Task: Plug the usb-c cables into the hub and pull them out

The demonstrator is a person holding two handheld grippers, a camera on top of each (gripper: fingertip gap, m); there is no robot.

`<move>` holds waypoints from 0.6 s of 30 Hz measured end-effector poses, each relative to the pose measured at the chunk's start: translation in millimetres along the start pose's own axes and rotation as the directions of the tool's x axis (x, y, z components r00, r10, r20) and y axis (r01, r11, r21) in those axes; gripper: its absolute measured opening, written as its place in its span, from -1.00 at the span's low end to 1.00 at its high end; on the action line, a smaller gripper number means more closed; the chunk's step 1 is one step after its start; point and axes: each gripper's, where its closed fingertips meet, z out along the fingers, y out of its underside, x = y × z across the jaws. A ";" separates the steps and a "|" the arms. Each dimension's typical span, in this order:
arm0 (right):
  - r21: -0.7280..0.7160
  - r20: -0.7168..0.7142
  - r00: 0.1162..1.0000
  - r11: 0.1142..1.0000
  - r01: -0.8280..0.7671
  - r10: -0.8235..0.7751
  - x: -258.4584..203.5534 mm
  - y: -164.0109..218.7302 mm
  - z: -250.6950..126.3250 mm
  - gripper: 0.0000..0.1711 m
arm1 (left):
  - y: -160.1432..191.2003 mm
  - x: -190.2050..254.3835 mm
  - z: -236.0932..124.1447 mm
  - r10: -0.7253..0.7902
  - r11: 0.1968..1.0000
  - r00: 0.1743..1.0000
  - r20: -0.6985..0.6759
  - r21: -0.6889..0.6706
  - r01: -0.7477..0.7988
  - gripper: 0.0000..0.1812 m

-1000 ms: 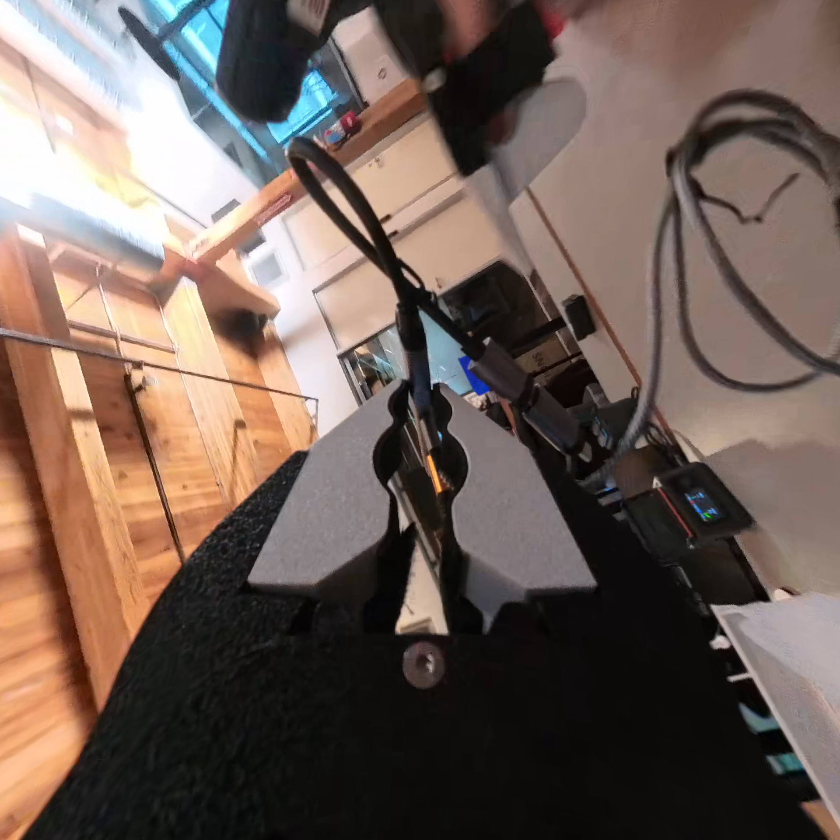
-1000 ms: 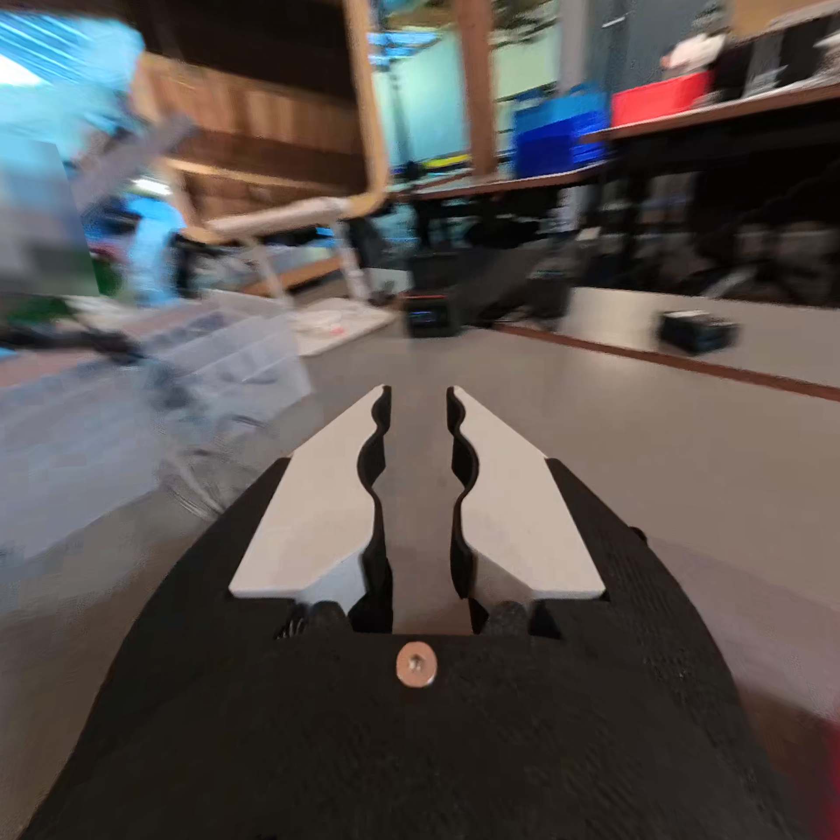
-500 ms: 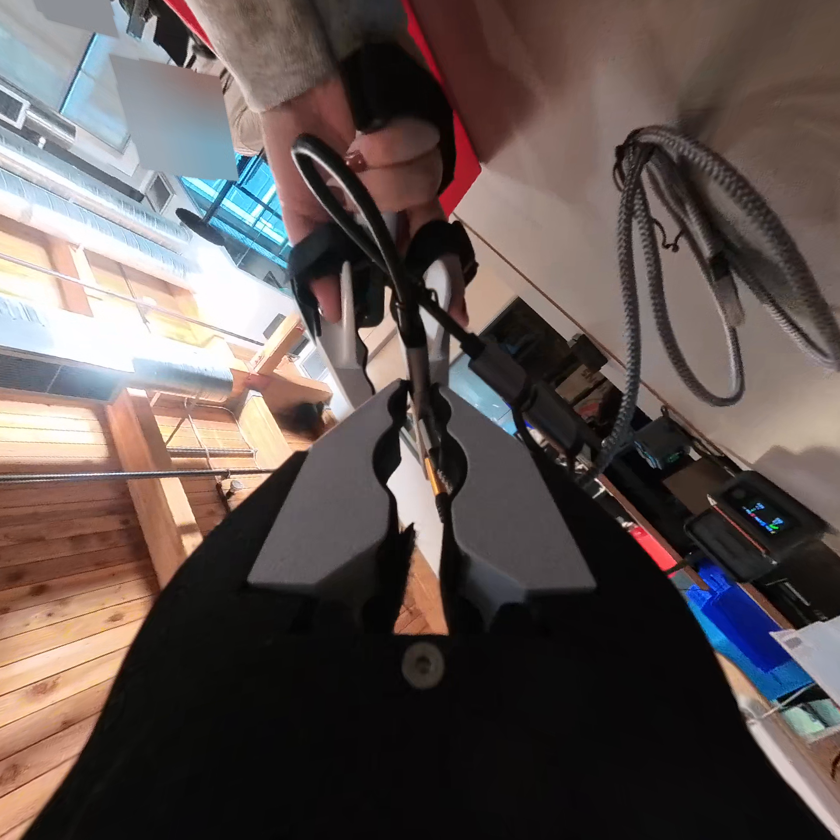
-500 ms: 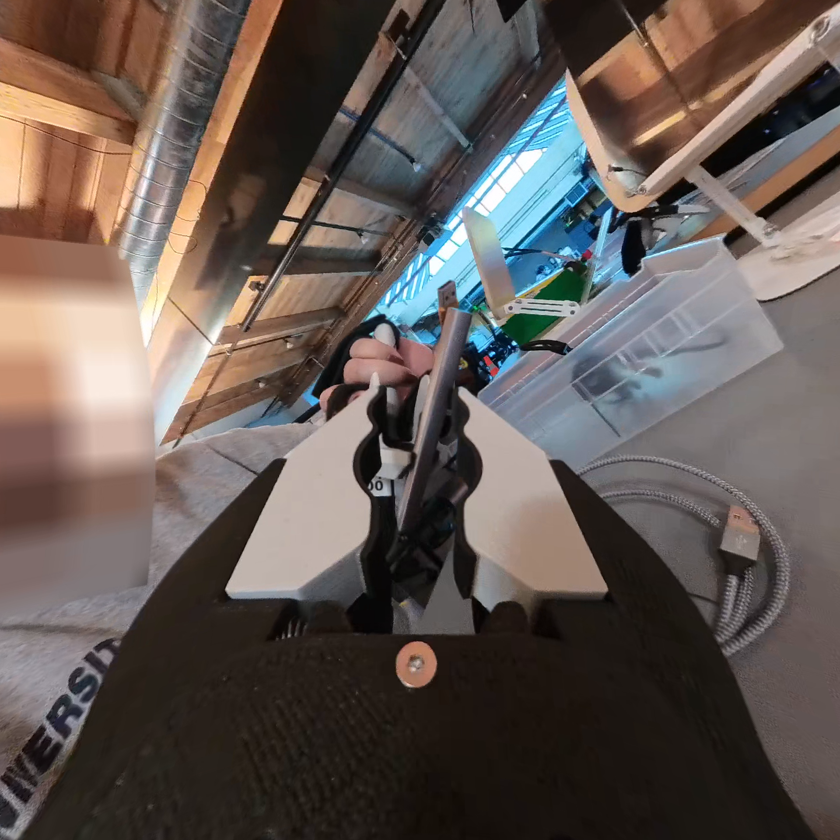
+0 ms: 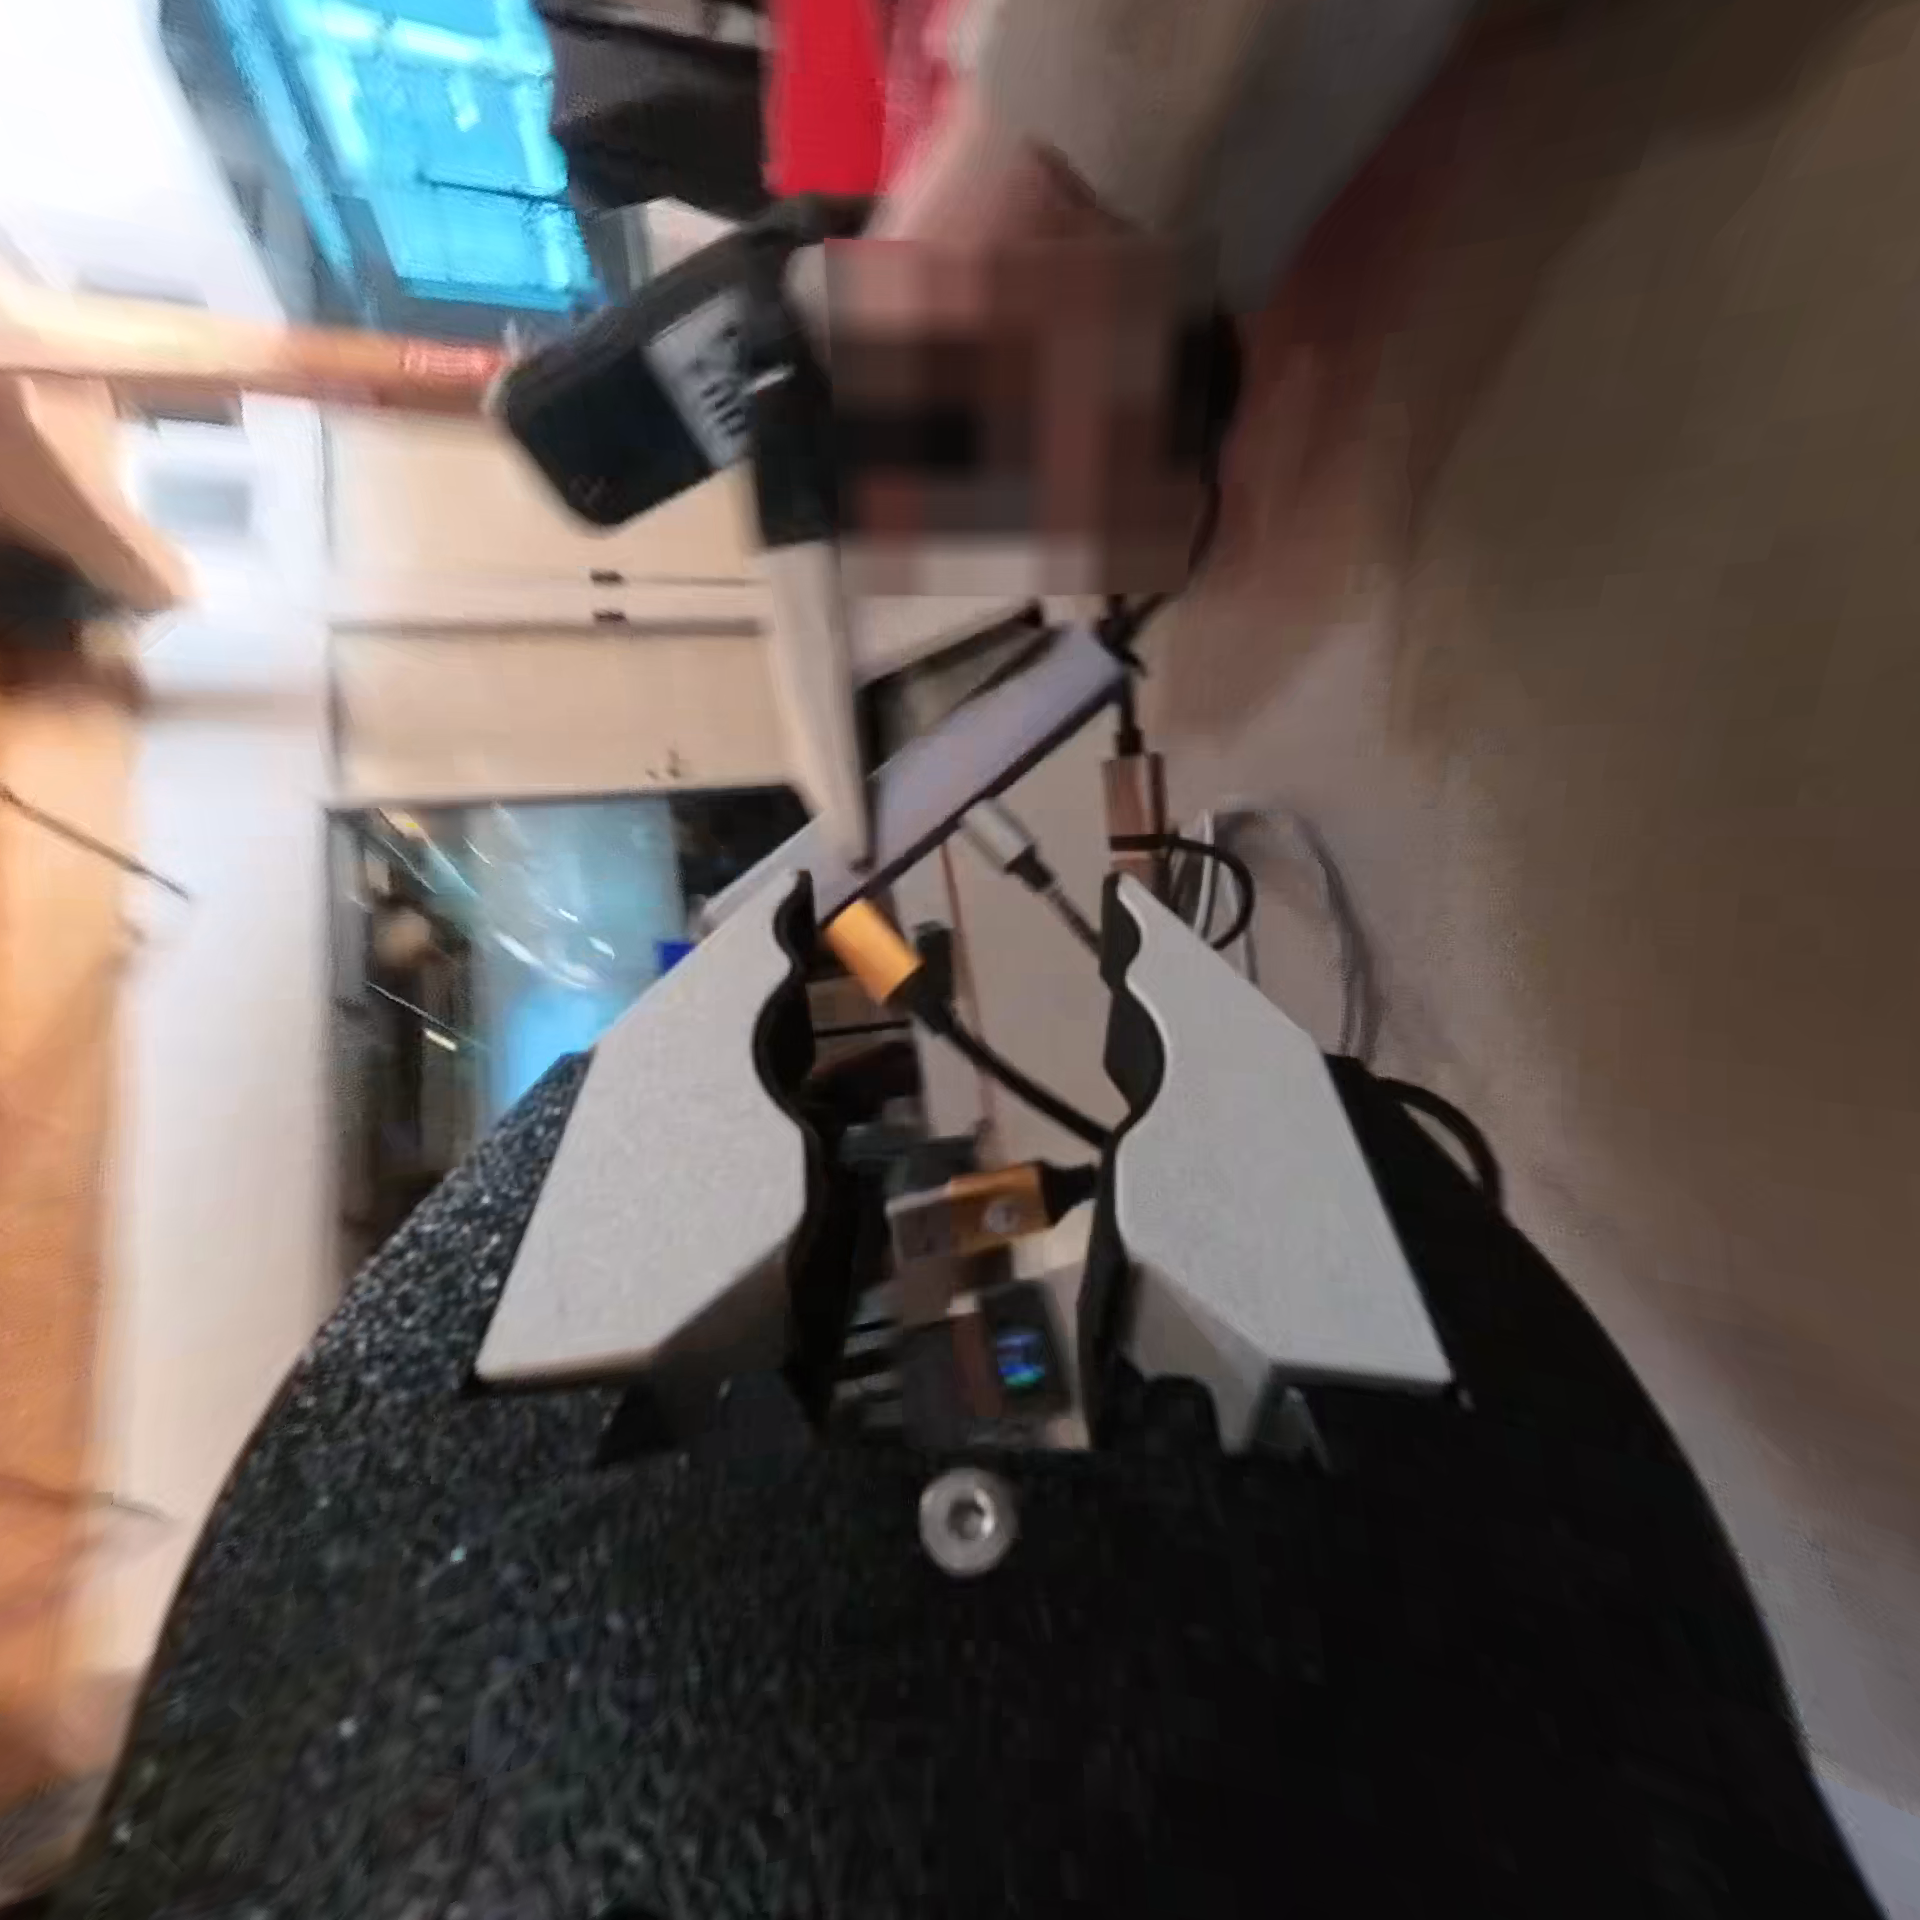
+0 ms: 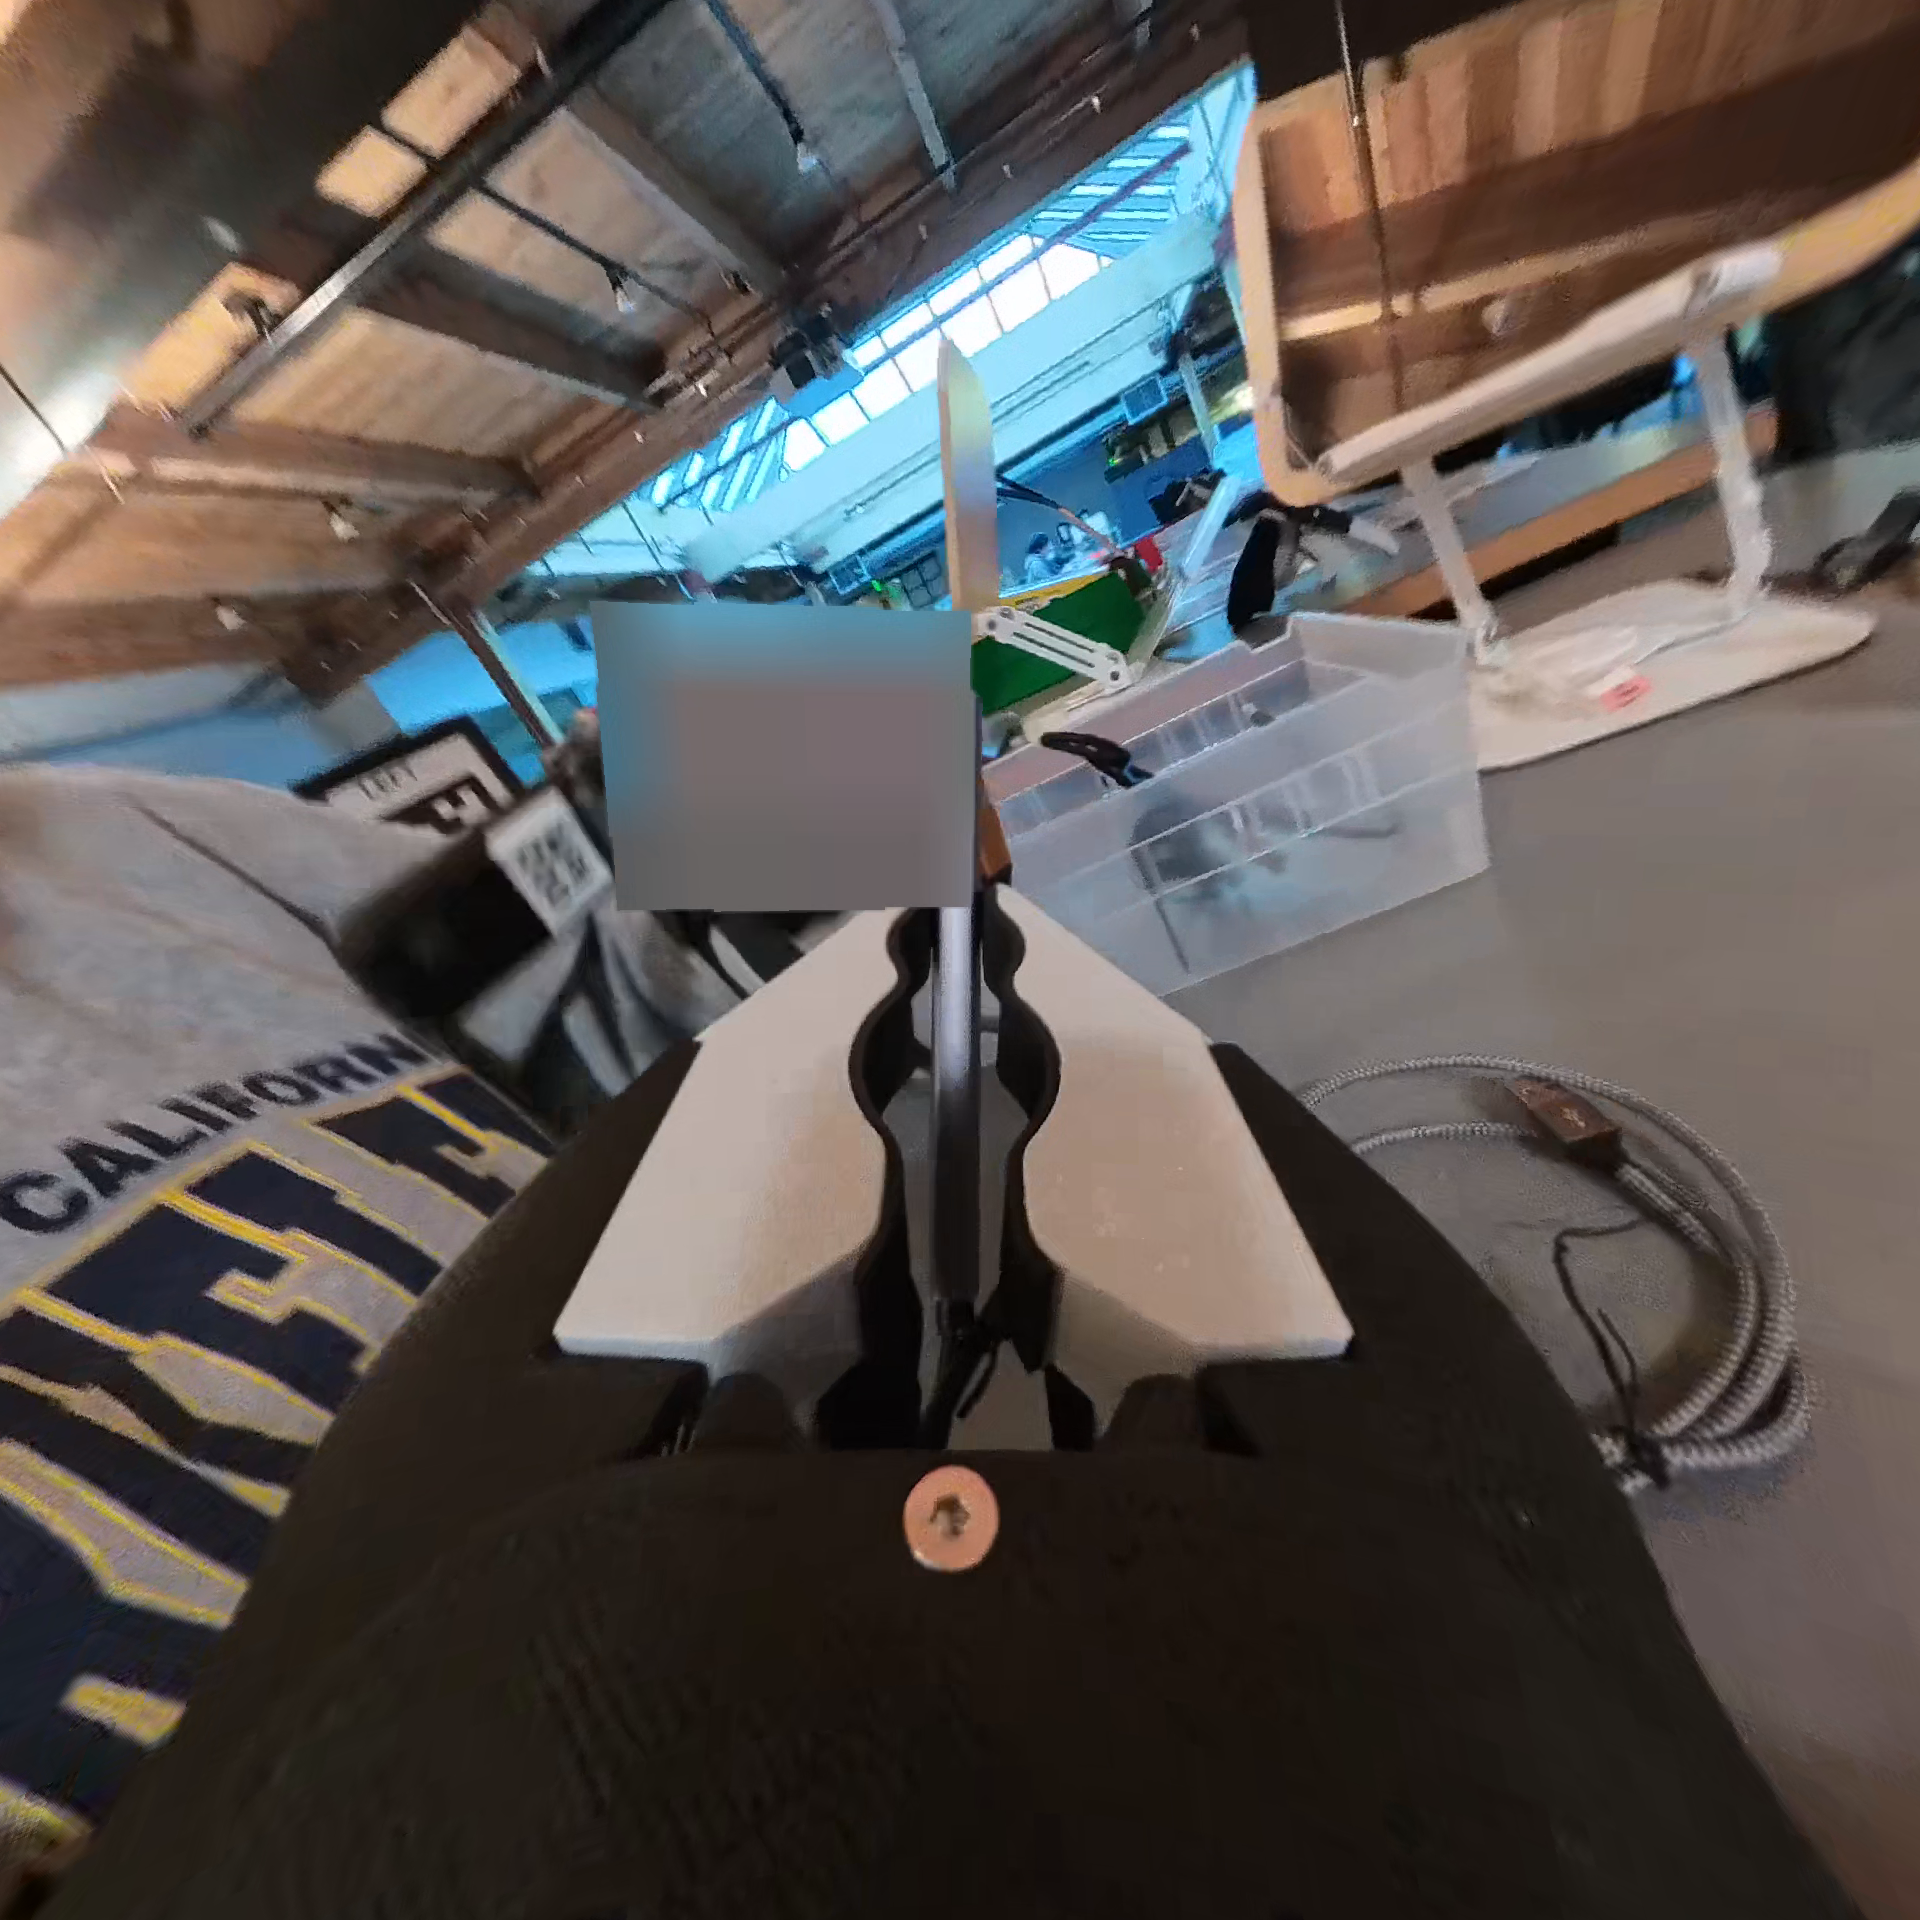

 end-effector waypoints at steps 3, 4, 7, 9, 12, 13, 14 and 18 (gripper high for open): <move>-0.034 0.010 0.991 0.990 0.135 -0.135 -8.5 3.6 2.5 -0.91 | 10.5 -28.7 -12.3 -0.496 0.867 0.868 0.013 0.062 0.495 -0.41; -0.044 0.011 0.985 0.984 0.170 -0.170 -10.3 5.0 4.0 -0.92 | 14.7 -28.5 -12.3 -0.623 0.780 0.781 -0.041 0.049 0.624 -0.45; -0.044 0.024 0.972 0.971 0.235 -0.234 -15.7 6.0 7.1 -0.92 | 15.2 -14.0 -10.0 -0.818 0.547 0.523 -0.240 -0.040 0.836 -0.54; -0.037 0.040 0.965 0.964 0.262 -0.261 -19.6 6.0 7.5 -0.92 | 11.3 -3.6 -9.2 -0.849 0.461 0.408 -0.336 -0.096 0.882 -0.60; -0.042 0.059 0.953 0.953 0.299 -0.296 -24.5 8.1 8.3 -0.92 | 2.7 3.3 -8.0 -0.840 0.421 0.348 -0.416 -0.096 0.902 -0.84; -0.049 0.064 0.949 0.949 0.311 -0.307 -25.7 9.5 9.2 -0.92 | -0.9 2.8 -7.9 -0.834 0.414 0.344 -0.433 -0.078 0.907 -0.85; -0.056 0.070 0.946 0.946 0.320 -0.316 -26.8 11.3 10.2 -0.92 | -3.3 2.2 -7.6 -0.830 0.409 0.341 -0.442 -0.067 0.910 -0.87; -0.084 0.050 0.940 0.937 0.340 -0.337 -21.5 16.6 13.0 -0.92 | 4.3 7.5 -3.4 -0.852 0.399 0.317 -0.417 -0.126 0.908 -0.96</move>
